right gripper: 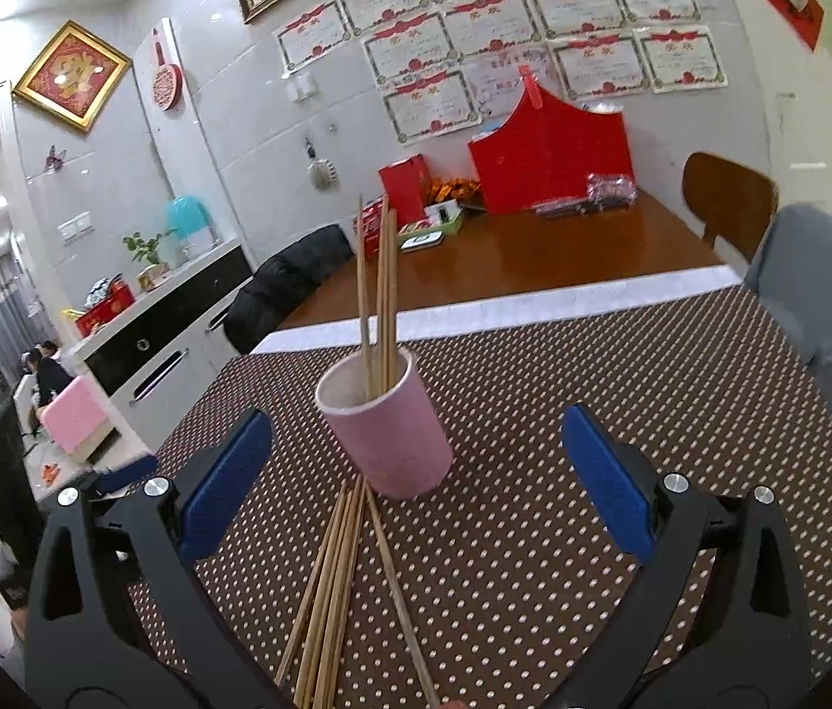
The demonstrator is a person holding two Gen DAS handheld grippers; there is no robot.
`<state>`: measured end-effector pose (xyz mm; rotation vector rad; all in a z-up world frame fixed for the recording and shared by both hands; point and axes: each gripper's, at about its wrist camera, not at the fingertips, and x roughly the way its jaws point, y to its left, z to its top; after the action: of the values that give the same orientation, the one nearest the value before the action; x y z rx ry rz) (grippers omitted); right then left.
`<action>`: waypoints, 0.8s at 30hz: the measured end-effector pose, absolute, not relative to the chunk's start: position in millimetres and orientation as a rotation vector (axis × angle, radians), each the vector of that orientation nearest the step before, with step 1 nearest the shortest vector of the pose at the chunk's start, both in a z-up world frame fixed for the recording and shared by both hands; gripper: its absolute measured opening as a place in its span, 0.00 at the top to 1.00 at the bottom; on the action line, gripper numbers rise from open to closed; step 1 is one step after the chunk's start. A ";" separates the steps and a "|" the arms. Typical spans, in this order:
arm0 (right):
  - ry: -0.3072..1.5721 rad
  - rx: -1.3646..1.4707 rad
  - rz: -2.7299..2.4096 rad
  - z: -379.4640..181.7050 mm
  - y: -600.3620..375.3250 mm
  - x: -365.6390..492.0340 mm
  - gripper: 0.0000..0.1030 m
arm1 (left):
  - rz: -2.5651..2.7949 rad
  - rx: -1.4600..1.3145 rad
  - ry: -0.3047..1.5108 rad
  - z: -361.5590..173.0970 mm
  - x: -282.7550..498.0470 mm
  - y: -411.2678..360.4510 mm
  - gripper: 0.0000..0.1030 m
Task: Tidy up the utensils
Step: 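Move both open tools back down to the remaining chopsticks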
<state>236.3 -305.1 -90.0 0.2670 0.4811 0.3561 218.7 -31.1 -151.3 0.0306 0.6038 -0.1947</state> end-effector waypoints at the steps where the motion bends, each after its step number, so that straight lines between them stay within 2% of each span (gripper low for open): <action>1: 0.486 0.271 0.361 -93.5 -305.2 236.9 0.06 | -0.188 0.041 0.637 -160.6 217.5 -33.4 0.20; 13: 0.629 0.294 0.384 -145.6 -306.8 256.7 0.06 | -0.191 0.120 0.861 -230.9 215.0 -58.8 0.20; 19: 0.686 0.264 0.366 -154.3 -303.2 260.6 0.06 | -0.178 0.125 0.911 -240.3 223.8 -62.2 0.20; 24: 0.811 0.164 0.381 -174.3 -283.6 267.0 0.06 | -0.150 0.150 0.927 -235.9 244.3 -55.8 0.20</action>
<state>267.0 -283.6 -174.3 0.1644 0.8106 0.3810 244.3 -55.8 -235.9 0.1496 0.9272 -0.1499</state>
